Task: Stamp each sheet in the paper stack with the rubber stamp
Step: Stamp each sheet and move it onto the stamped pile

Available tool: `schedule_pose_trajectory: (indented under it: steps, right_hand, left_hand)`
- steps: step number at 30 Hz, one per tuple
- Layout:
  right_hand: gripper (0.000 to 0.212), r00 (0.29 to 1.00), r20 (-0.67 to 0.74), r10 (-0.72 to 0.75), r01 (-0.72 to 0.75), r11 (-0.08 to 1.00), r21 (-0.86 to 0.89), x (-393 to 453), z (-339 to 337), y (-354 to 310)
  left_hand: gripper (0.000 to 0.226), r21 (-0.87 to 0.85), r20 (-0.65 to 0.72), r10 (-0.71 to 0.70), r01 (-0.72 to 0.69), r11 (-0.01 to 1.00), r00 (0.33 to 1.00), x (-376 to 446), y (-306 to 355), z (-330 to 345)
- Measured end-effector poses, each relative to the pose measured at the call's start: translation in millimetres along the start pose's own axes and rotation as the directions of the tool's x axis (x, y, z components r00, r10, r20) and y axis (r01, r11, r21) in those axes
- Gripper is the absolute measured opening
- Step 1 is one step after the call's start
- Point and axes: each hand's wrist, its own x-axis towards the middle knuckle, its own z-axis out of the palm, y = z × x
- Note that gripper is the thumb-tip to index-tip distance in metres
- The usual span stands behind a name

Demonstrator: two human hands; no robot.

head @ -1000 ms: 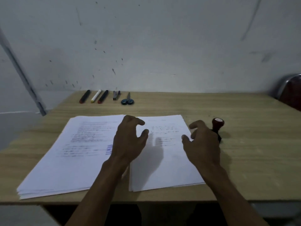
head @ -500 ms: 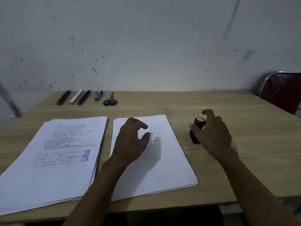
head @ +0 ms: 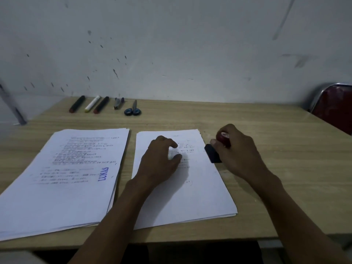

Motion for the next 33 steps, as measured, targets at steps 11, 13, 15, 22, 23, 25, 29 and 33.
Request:
schedule_pose_trajectory:
  steps: [11,13,15,22,23,25,29,33]
  right_hand:
    - [0.018,0.996,0.083,-0.044,0.06,0.978,-0.199,-5,33,-11]
    - [0.018,0.995,0.096,-0.034,0.055,0.973,-0.226,-6,37,-13]
    - [0.019,0.995,0.099,-0.028,0.054,0.962,-0.268,-7,39,-15]
    - [0.026,0.996,0.086,-0.037,0.072,0.887,-0.456,-9,46,-19]
    - [0.026,0.996,0.071,-0.049,0.077,0.873,-0.482,-9,48,-18]
    - [0.027,0.996,0.05,-0.069,0.085,0.848,-0.524,-10,52,-17]
    - [0.03,0.996,0.028,-0.088,0.088,0.813,-0.576,-10,56,-15]
    - [0.03,0.996,0.017,-0.088,0.08,0.793,-0.604,-11,58,-14]
  left_hand:
    - [0.03,0.129,0.083,-0.003,-0.008,0.992,0.997,-11,-3,7]
    - [0.029,0.122,0.071,-0.005,-0.004,0.992,0.997,-12,-4,7]
    - [0.03,0.127,0.07,-0.001,-0.007,0.992,0.998,-12,-5,7]
    - [0.031,0.14,0.08,0.014,-0.025,0.99,0.997,-13,-4,5]
    - [0.031,0.145,0.08,0.016,-0.028,0.989,0.997,-13,-4,4]
    - [0.031,0.148,0.075,0.014,-0.025,0.989,0.997,-14,-4,5]
    - [0.03,0.153,0.065,0.014,-0.024,0.988,0.998,-15,-3,7]
    - [0.031,0.152,0.075,0.011,-0.022,0.988,0.997,-16,-4,7]
